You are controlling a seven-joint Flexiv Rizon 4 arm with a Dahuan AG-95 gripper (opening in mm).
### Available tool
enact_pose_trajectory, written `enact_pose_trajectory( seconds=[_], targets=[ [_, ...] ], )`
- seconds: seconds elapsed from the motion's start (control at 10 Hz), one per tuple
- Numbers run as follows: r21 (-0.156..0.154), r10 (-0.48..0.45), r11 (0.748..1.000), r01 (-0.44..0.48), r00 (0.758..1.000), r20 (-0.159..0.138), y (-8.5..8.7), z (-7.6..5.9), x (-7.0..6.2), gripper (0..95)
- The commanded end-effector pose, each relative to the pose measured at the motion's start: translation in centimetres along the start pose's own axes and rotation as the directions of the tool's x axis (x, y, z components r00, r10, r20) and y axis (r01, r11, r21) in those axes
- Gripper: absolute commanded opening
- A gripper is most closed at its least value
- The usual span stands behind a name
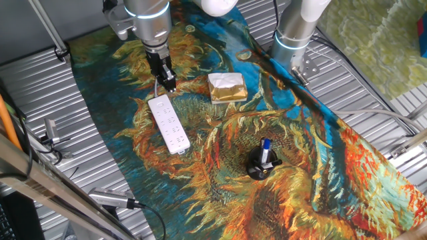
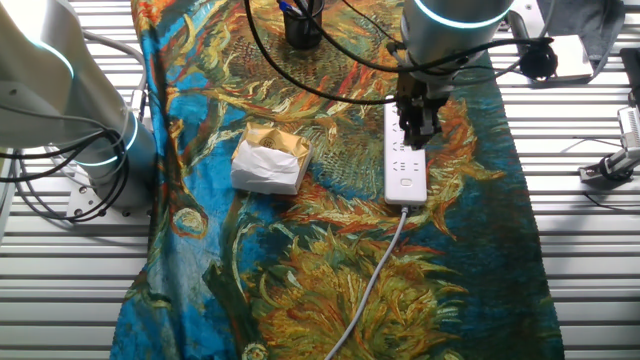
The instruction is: Turn off the power strip by pressing the button
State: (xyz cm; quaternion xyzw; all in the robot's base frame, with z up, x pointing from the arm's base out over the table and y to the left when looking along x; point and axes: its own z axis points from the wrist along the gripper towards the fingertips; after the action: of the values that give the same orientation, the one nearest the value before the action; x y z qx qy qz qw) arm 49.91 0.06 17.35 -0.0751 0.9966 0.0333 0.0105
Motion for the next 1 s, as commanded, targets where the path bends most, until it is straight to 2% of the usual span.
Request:
enact_pose_trajectory(
  seconds=[0.1, 0.5, 1.0],
  targets=[
    [-0.002, -0.006, 1.0, 0.006, 1.0, 0.0, 0.02, 0.0, -0.05, 0.0],
    [-0.002, -0.022, 1.0, 0.022, 1.0, -0.002, 0.02, -0.01, -0.05, 0.0],
    [0.011, -0.193, 0.981, 0.194, 0.981, -0.035, -0.07, 0.26, -0.08, 0.0]
  ],
)
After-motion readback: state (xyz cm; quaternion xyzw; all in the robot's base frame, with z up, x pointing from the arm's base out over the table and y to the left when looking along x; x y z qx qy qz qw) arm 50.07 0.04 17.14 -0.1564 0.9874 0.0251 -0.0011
